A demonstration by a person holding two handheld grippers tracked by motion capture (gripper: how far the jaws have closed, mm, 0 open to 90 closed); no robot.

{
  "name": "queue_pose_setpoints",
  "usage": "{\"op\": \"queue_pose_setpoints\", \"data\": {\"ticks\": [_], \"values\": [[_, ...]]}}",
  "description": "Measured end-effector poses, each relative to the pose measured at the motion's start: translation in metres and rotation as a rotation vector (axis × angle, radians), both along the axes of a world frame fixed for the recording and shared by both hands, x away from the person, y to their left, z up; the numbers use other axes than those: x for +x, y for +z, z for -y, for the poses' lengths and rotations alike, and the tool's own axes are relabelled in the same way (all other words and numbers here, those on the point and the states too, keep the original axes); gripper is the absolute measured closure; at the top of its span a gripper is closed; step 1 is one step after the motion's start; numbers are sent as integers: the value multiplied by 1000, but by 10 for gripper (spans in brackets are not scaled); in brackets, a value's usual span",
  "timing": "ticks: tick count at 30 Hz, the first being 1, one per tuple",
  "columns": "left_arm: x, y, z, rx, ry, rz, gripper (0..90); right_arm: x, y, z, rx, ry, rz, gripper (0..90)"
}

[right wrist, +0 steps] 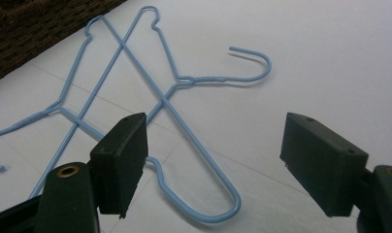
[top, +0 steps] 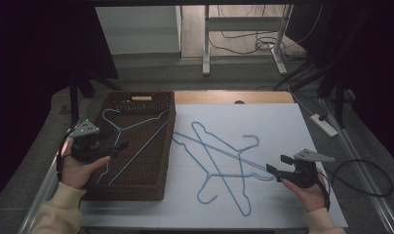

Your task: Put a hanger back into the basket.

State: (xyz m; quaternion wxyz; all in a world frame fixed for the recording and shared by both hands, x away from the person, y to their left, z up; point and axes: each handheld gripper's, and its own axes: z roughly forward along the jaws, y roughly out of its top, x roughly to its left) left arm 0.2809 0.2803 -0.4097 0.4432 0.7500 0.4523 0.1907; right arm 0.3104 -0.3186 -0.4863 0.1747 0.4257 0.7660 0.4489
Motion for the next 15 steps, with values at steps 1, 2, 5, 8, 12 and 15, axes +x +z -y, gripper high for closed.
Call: {"op": "queue_pose_setpoints", "data": {"ticks": [1,2,5,8,12,15], "values": [[-2,1,7,-6,-15,2,265,0,0,0,0,0,0,256],[-2,1,7,-6,-15,2,263,0,0,0,0,0,-1,256],[-5,2,16,-23,-39,1,261,0,0,0,0,0,0,256],[-7,2,28,-35,-61,4,260,0,0,0,0,0,0,256],[-10,2,44,-44,-86,11,260,0,0,0,3,2,0,256],[-12,2,60,-43,-114,23,260,0,0,0,0,4,0,256]]}}
